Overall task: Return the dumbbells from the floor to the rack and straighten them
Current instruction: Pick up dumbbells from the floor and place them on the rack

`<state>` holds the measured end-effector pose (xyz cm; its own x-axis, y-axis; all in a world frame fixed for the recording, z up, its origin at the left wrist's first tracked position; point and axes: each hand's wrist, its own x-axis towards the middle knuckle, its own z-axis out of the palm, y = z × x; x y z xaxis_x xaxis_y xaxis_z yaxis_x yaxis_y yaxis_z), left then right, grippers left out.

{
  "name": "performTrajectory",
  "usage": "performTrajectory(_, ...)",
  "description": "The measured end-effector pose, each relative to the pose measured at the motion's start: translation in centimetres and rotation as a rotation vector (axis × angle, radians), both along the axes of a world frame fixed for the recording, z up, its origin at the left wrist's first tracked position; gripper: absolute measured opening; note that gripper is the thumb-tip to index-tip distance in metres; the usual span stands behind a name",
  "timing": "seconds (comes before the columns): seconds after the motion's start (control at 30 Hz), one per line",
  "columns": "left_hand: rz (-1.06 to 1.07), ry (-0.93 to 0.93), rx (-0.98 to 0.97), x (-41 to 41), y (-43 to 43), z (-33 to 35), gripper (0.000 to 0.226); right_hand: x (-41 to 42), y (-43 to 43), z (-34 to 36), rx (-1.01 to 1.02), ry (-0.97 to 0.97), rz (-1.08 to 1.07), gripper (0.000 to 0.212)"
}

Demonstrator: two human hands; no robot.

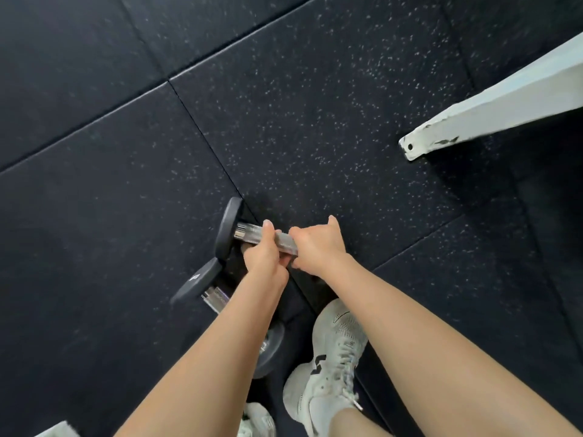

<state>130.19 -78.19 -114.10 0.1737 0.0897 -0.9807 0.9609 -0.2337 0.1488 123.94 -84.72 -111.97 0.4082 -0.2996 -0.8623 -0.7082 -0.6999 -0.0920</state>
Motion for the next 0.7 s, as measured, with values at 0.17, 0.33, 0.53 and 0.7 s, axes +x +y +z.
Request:
performTrajectory(0.17, -0.035, -0.031, 0.018, -0.3, 0.6, 1.7, 0.045, -0.7, 0.6, 1.9, -0.030, -0.041, -0.014, 0.027)
performTrajectory(0.33, -0.163, -0.037, 0.003, -0.9, 1.3, 9.5, 0.048, -2.2, 2.3, 10.0, -0.019, -0.064, -0.171, 0.025)
performTrajectory(0.53, -0.375, -0.079, -0.111, -0.9, 1.1, 26.2, 0.045, -3.7, 3.1, 26.2, -0.057, -0.133, -0.393, 0.021)
performTrajectory(0.7, -0.576, -0.153, -0.295, -0.3, -0.5, 43.9, 0.029, -4.1, 3.3, 42.7, -0.130, -0.185, -0.608, 0.025)
